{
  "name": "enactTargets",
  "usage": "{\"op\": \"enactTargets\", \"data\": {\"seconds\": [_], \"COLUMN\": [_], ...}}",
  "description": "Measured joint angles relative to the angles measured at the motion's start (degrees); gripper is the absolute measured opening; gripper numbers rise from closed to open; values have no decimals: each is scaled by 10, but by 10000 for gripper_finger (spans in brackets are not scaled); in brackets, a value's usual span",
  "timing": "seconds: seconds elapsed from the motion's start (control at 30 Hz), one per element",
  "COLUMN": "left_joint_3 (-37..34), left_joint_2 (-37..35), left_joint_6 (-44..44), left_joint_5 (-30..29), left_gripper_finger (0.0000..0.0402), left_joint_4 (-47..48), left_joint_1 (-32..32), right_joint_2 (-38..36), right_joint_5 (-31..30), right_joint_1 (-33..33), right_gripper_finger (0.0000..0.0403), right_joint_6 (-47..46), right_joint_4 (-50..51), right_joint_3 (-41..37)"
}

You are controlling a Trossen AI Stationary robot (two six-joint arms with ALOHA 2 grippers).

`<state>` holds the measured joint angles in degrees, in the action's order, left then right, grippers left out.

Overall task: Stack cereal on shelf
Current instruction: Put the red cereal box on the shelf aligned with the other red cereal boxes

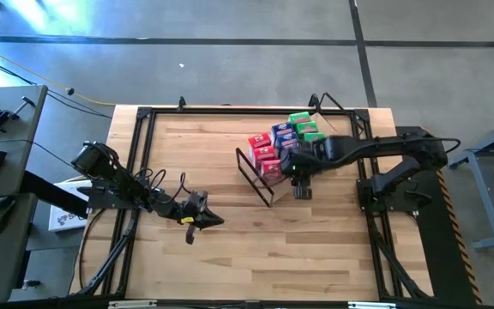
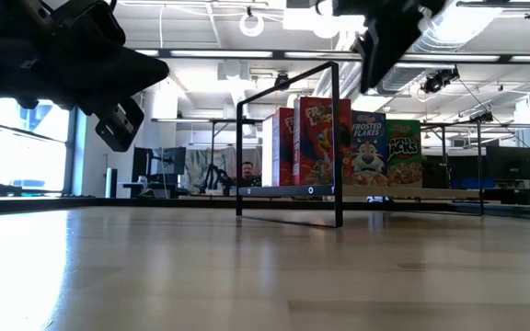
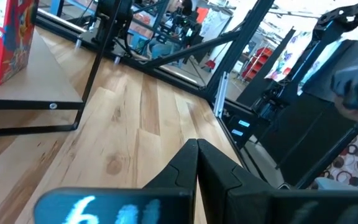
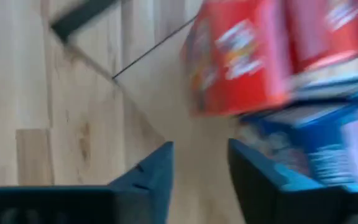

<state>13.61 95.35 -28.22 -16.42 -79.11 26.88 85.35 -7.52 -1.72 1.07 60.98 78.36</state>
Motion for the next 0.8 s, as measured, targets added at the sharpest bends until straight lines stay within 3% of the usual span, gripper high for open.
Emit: {"op": "enactTargets", "data": {"seconds": [0.2, 0.27, 0.43, 0.8], "left_joint_3": [0, 0, 0, 0], "left_joint_2": [0, 0, 0, 0], "left_joint_6": [9, 9, 14, 29], "left_joint_5": [21, 33, 45, 116], "left_gripper_finger": [0, 0, 0, 0], "left_joint_4": [-1, -2, -3, -6], "left_joint_1": [-19, -27, -42, -108], "right_joint_2": [-4, -4, -4, -4], "right_joint_5": [3, -2, -49, -58], "right_joint_1": [-19, -18, -12, -5], "right_gripper_finger": [28, 7, 21, 23], "right_joint_6": [-55, -62, -71, -29], "right_joint_4": [-134, -190, -257, -321], "right_joint_3": [-129, -155, -183, -190]}}
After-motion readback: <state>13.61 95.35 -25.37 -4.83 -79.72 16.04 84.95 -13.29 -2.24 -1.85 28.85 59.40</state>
